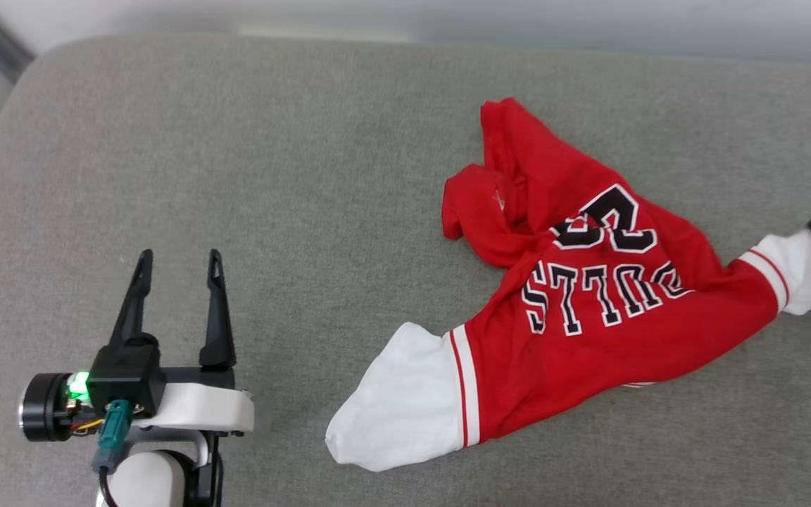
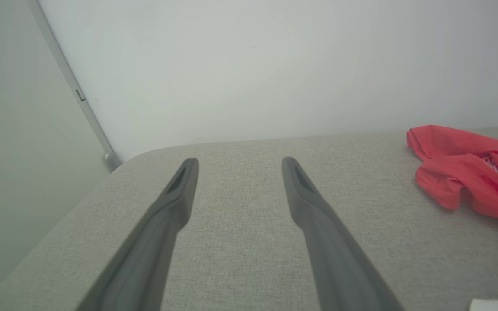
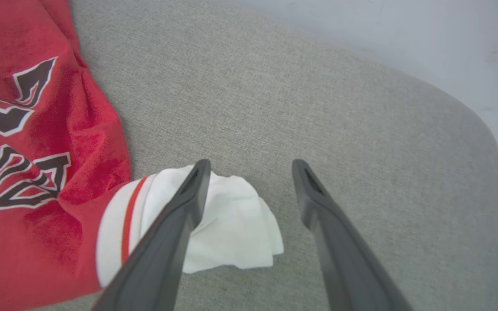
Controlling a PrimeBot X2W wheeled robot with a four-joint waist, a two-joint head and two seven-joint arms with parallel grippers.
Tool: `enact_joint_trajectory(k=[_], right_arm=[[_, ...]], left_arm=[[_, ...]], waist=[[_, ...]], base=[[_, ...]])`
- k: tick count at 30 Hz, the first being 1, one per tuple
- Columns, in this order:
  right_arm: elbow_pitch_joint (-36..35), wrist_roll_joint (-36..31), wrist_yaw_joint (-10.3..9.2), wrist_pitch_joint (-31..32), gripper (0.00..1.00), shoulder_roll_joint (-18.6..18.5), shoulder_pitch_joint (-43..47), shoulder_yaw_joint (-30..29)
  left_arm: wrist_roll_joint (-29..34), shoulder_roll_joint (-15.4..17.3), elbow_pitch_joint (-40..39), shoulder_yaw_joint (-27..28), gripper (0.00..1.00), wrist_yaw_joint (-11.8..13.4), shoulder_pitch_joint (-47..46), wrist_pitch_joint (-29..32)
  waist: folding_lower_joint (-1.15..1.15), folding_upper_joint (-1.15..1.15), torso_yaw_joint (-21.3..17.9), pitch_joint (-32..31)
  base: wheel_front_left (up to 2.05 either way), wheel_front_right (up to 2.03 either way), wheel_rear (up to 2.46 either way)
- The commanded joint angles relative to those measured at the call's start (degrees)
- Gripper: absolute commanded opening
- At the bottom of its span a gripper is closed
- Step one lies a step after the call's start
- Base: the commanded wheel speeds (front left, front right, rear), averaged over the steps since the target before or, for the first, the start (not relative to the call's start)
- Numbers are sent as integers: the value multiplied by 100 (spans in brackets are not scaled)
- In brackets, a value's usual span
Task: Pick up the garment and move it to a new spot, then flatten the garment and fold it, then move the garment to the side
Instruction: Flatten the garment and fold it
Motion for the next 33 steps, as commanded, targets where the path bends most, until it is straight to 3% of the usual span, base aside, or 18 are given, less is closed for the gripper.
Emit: enact_joint_trajectory(k=[1,6,10,12,17,21,24,29,33], right_arm=[[-87,-139,-5,-444,100,-143,157,-184],[-300,-491,-5,-1472,100,-192,508,-952],[-470,-1059,-4,-2128,100,72,965,-1749],[-621,-1424,-5,-2383,100,278,1232,-2246],[-1320,-2436,-5,-2560,100,1054,2087,-3392],[-2135,-3148,-5,-2251,100,1661,2721,-4011],[-2665,-3456,-5,-1980,100,2003,3059,-4245],[-3216,-3685,-5,-1722,100,2275,3322,-4398],[-3323,-3725,-5,-1663,100,2321,3347,-4382]], left_arm=[[46,72,-44,47,100,-35,46,-15],[78,318,-103,77,100,-238,3,-15],[28,564,-30,-29,100,-574,-203,-3],[-17,721,5,-128,100,-807,-349,303],[-293,1218,-130,-556,100,-1167,-786,1645],[-1005,1687,-388,-1238,100,-1238,-1148,2978],[-1717,2246,-597,-1910,100,-1231,-1510,3940],[-2855,2889,-772,-2965,100,-1234,-2032,5216],[-3321,3158,-752,-3539,100,-1235,-2327,5670]], waist=[[0,0,-115,-265],[0,0,-256,-578],[0,0,-303,-784],[0,0,-316,-860],[0,0,-336,-975],[0,0,-337,-964],[0,0,-337,-915],[0,0,-362,-833],[0,0,-397,-788]], base=[[0,0,0],[0,0,0],[0,0,0],[0,0,0],[0,0,0],[0,0,0],[0,0,0],[0,0,0],[0,0,0]])
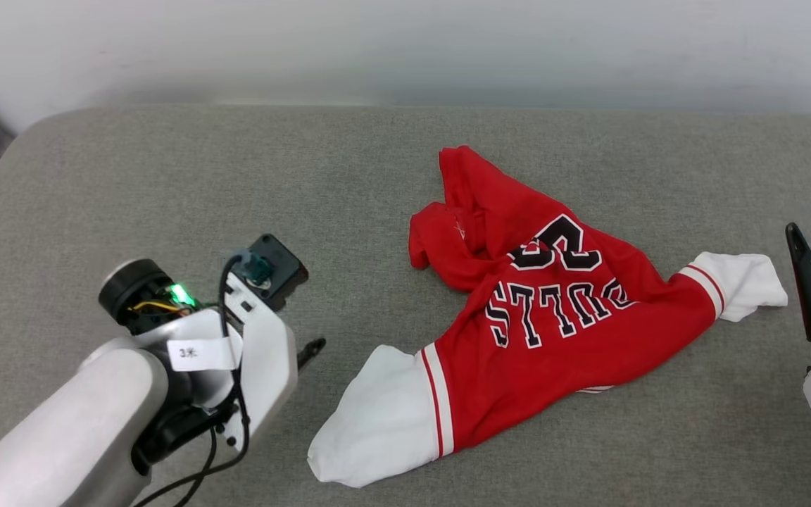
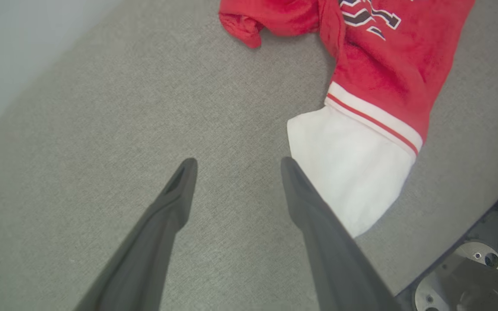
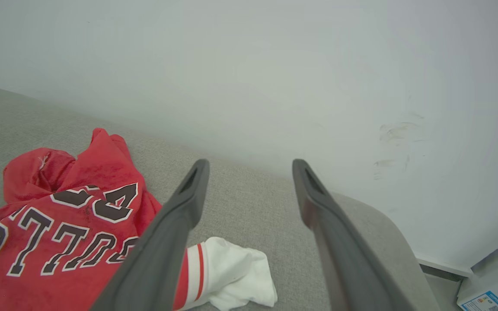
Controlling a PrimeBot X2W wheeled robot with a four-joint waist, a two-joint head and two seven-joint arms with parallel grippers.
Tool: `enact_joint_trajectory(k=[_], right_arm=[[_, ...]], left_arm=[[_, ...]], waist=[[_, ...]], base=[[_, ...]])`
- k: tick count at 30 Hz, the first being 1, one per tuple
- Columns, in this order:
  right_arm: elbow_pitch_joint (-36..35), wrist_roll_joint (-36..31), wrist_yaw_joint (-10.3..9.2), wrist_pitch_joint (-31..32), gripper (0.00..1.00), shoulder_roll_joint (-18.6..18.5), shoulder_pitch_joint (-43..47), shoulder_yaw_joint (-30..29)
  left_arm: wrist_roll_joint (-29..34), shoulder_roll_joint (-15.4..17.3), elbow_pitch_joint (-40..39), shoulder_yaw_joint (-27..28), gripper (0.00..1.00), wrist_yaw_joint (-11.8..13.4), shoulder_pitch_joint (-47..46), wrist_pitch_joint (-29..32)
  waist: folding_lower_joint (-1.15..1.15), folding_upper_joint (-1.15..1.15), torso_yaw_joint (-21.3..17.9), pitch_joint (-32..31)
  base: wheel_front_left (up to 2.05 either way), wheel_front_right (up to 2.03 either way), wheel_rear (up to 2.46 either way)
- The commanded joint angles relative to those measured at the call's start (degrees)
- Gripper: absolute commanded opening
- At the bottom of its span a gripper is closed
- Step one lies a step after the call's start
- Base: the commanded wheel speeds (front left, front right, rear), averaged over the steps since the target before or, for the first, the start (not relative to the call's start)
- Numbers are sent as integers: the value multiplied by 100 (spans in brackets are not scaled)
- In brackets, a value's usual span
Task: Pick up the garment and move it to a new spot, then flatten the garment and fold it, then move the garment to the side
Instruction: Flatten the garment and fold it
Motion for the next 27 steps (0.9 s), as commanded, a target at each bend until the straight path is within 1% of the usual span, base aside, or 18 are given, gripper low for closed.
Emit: enact_joint_trajectory(k=[1,5,10,15,25,26,27], right_arm=[[-48,-34,-4,8,100,45,60,3],[-87,-27,-4,49,100,55,14,50],[-91,-30,-4,59,100,26,-54,96],[-80,-30,-4,43,100,75,-129,109],[92,-79,-4,-68,100,149,-317,232],[118,-80,-4,-80,100,149,-329,241],[132,-83,-4,-88,100,143,-345,246]], left_arm=[[-171,41,38,-173,100,9,-123,102],[-605,216,197,-800,100,8,-359,381],[-1021,288,388,-1430,100,8,-501,511],[-1169,384,584,-1911,100,7,-535,471],[-1233,256,1278,-2743,100,6,-472,285],[-1258,245,1313,-2816,57,6,-462,247],[-1277,232,1339,-2875,24,6,-470,228]], waist=[[0,0,-22,27],[0,0,-96,101],[0,0,-175,201],[0,0,-247,350],[0,0,-367,653],[0,0,-372,660],[0,0,-370,664]], base=[[0,0,0],[0,0,0],[0,0,0],[0,0,0],[0,0,0],[0,0,0],[0,0,0]])
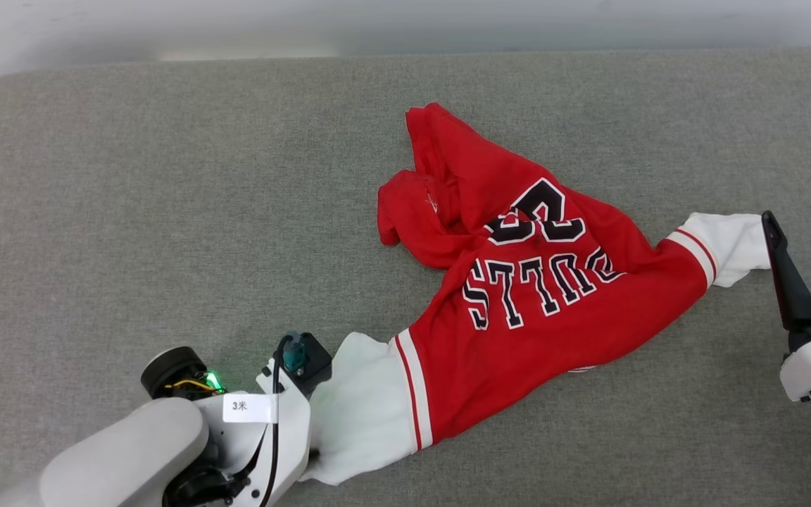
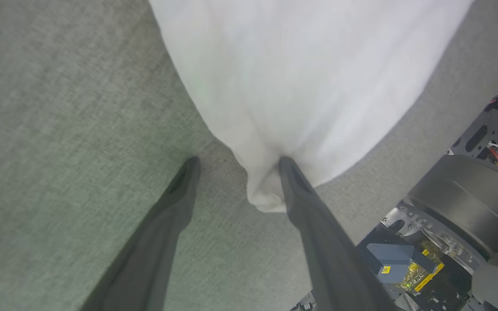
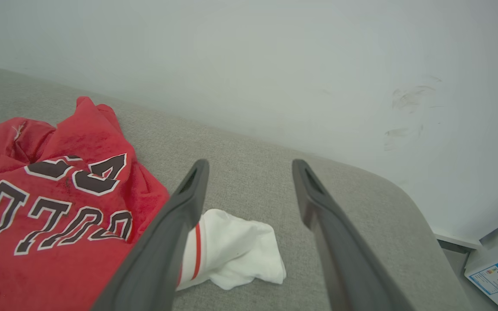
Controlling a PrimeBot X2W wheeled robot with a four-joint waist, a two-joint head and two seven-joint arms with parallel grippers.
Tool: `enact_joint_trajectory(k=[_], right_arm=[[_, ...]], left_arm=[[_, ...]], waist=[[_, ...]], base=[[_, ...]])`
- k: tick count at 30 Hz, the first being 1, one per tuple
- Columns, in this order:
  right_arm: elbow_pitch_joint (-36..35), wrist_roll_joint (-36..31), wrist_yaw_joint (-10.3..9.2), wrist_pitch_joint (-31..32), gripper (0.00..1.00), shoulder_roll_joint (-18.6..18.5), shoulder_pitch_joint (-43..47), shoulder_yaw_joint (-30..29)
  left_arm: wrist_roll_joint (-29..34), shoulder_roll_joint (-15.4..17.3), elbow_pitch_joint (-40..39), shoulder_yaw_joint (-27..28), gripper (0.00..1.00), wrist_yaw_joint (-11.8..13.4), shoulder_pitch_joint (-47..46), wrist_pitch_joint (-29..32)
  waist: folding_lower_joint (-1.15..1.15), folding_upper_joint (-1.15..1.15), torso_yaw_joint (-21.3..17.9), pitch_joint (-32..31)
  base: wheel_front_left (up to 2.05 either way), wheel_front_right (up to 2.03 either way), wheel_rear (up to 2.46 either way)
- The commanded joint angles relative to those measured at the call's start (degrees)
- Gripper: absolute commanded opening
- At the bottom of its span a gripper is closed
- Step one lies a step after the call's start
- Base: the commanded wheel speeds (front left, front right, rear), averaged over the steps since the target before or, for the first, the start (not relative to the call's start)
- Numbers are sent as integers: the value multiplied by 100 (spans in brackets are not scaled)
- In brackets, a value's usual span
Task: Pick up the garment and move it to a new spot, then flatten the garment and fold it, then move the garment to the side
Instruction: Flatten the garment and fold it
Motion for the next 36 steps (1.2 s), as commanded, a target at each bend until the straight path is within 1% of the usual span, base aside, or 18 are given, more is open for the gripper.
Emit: enact_joint_trajectory(k=[1,4,7,9,11,13,16,21,23,26,28,30,33,36], right_arm=[[36,-34,-4,-40,100,3,-71,14],[88,-24,-4,-5,100,-67,-94,-10],[92,-35,-4,51,100,-188,-89,-39],[51,-7,-4,162,100,-336,-97,-37],[-2,67,-4,346,100,-602,-135,-14],[-19,245,-4,645,100,-949,-183,71],[-60,666,-4,1329,100,-1573,-293,328],[-234,1661,-4,2828,100,-2673,-468,1012],[-275,2090,-4,3433,100,-3015,-538,1311],[-248,2641,-4,4245,100,-3392,-708,1690],[-156,2796,-4,4540,100,-3543,-879,1917],[-7,2870,-4,4663,100,-3591,-1059,2119],[232,2968,-4,4629,100,-3573,-1371,2402],[436,2981,-4,4506,100,-3473,-1670,2735]], left_arm=[[-55,-95,181,-273,0,6,162,-20],[-107,-39,165,-264,0,2,65,-247],[-160,96,121,-26,0,9,-22,-571],[-210,226,24,141,0,64,-22,-764],[-256,356,-106,257,0,133,23,-889],[-294,504,-267,393,0,246,42,-1032],[-325,728,-482,550,0,395,93,-1187],[-316,913,-792,705,0,589,123,-1331],[-288,936,-869,744,0,636,80,-1366],[-219,913,-991,788,0,682,-34,-1412],[-159,875,-1029,815,0,696,-120,-1447],[-97,837,-1036,826,0,672,-201,-1479],[-12,754,-1034,857,0,661,-334,-1548],[63,714,-1029,892,0,645,-446,-1612]], waist=[[0,0,3,4],[0,0,39,-67],[0,0,83,-190],[0,0,114,-279],[0,0,148,-352],[0,0,178,-403],[0,0,226,-436],[0,0,321,-333],[0,0,352,-242],[0,0,405,-62],[0,0,445,82],[0,0,496,238],[0,0,575,458],[0,0,638,663]], base=[[0,0,0],[0,0,0],[0,0,0],[0,0,0],[0,0,0],[0,0,0],[0,0,0],[0,0,0],[0,0,0],[0,0,0],[0,0,0],[0,0,0],[0,0,0],[0,0,0]])
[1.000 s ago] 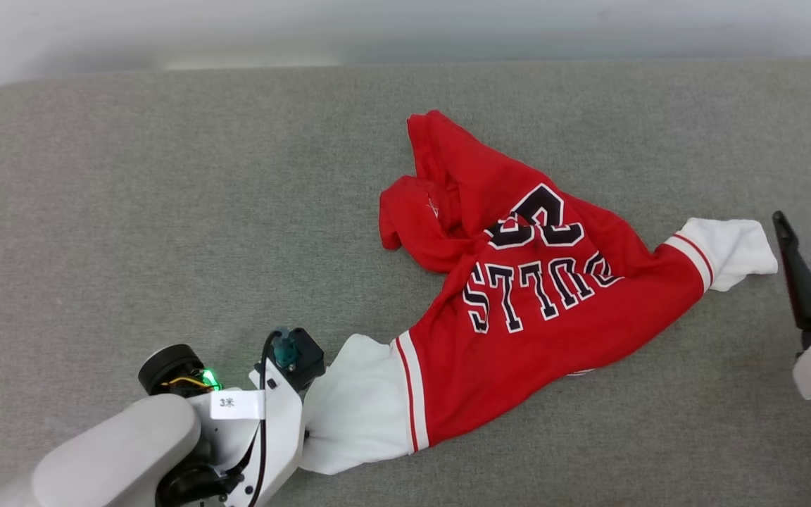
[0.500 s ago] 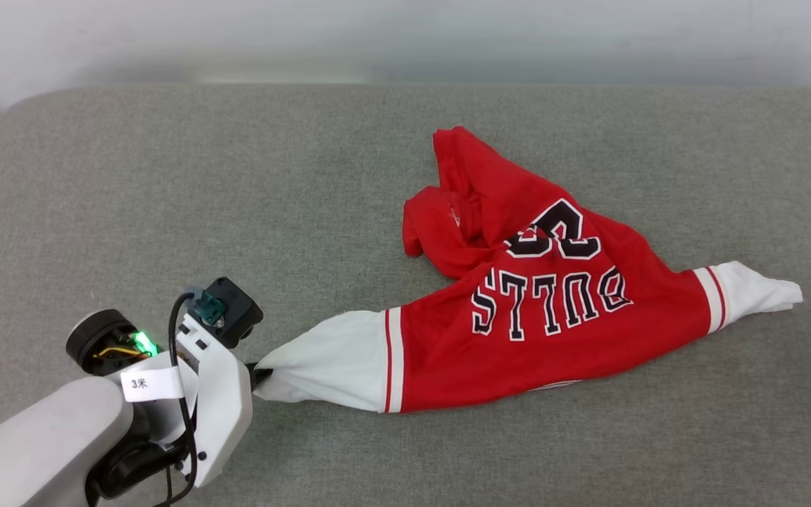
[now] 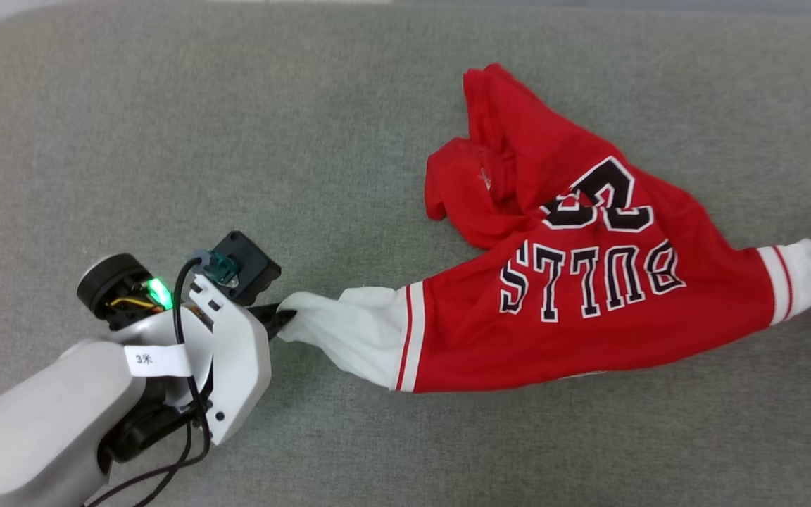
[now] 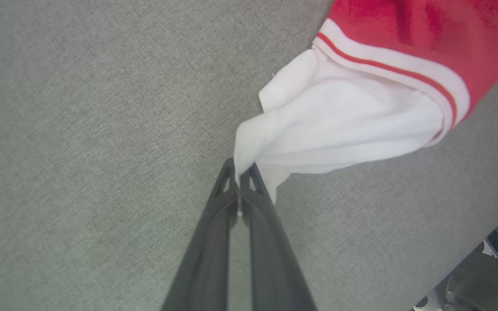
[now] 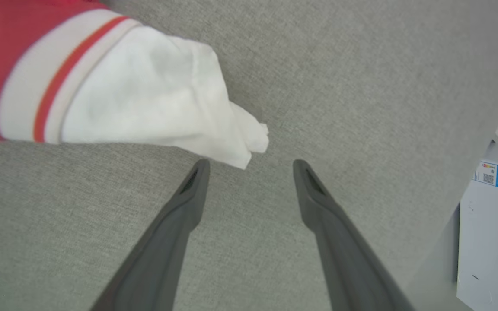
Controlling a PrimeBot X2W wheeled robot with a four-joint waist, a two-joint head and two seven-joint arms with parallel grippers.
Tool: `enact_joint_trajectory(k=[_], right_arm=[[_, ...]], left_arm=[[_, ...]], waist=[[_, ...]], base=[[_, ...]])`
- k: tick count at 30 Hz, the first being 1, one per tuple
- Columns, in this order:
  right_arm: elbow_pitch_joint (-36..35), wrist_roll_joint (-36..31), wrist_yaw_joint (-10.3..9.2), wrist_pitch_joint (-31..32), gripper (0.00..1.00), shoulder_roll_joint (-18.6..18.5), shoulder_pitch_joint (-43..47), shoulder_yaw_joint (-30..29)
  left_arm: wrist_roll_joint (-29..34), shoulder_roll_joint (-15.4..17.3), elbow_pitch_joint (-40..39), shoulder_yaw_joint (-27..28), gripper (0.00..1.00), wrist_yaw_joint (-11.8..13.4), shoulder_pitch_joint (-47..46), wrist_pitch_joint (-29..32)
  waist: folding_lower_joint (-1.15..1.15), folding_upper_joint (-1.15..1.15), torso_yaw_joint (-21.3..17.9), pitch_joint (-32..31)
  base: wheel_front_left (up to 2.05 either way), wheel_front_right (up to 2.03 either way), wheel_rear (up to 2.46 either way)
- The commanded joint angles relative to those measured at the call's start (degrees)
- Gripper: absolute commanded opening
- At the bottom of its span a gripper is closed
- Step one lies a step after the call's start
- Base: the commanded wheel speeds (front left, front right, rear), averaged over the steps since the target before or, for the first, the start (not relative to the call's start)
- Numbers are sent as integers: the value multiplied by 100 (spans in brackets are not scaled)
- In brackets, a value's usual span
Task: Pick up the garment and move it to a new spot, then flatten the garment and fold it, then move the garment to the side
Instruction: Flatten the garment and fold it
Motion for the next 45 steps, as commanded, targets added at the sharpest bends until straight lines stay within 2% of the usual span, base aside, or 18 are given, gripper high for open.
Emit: enact_joint_trajectory(k=[1,7,8,12,13,14,21,22,26,29,30,34,39,45], right_arm=[[58,-19,-4,-69,100,50,-146,104],[551,30,-2,-305,100,256,-407,1002],[551,30,-2,-305,100,256,-407,1002],[835,176,1,-700,100,398,-552,1598],[835,162,7,-791,44,376,-605,1731],[841,181,8,-888,0,356,-662,1817],[881,596,-3,-1686,0,18,-962,1979],[666,751,-3,-1899,0,-142,-815,1986],[320,910,-3,-2078,0,-349,-688,1864],[-11,1071,-4,-2170,0,-546,-551,1661],[-329,1207,-4,-2255,0,-679,-529,1324],[-620,1350,-4,-2232,0,-727,-626,840],[-816,1305,-4,-2025,0,-657,-1002,340],[-775,1095,-3,-1574,0,-378,-1975,61]], left_arm=[[47,-18,10,31,0,-11,-111,-43],[155,-126,64,50,0,-39,-241,-139],[155,-126,64,50,0,-39,-241,-139],[169,-164,151,42,0,-45,-268,-201],[166,-168,173,45,0,-44,-257,-229],[159,-170,195,52,0,-35,-237,-253],[41,-145,316,127,0,-1,-29,-546],[-26,-82,288,207,0,47,46,-673],[-127,10,191,370,0,124,57,-821],[-180,163,2,566,0,233,-11,-943],[-231,297,-235,788,0,351,-139,-1026],[-273,376,-452,1094,0,420,-465,-1073],[-209,210,-531,1333,0,367,-1116,-993],[-68,-227,-42,1559,0,233,-2159,-1005]], waist=[[-1,0,92,192],[-1,0,159,436],[-1,0,159,436],[-1,0,136,426],[-1,0,125,406],[-1,0,108,377],[-1,0,-42,-194],[-1,0,-85,-467],[-1,0,-133,-714],[-1,0,-185,-933],[-1,0,-244,-1111],[-1,0,-292,-1264],[-1,0,-296,-1282],[-1,0,-262,-968]], base=[[0,0,0],[0,0,0],[0,0,0],[0,0,0],[0,0,0],[0,0,0],[0,0,0],[0,0,0],[0,0,0],[0,0,0],[0,0,0],[0,0,0],[0,0,0],[0,0,0]])
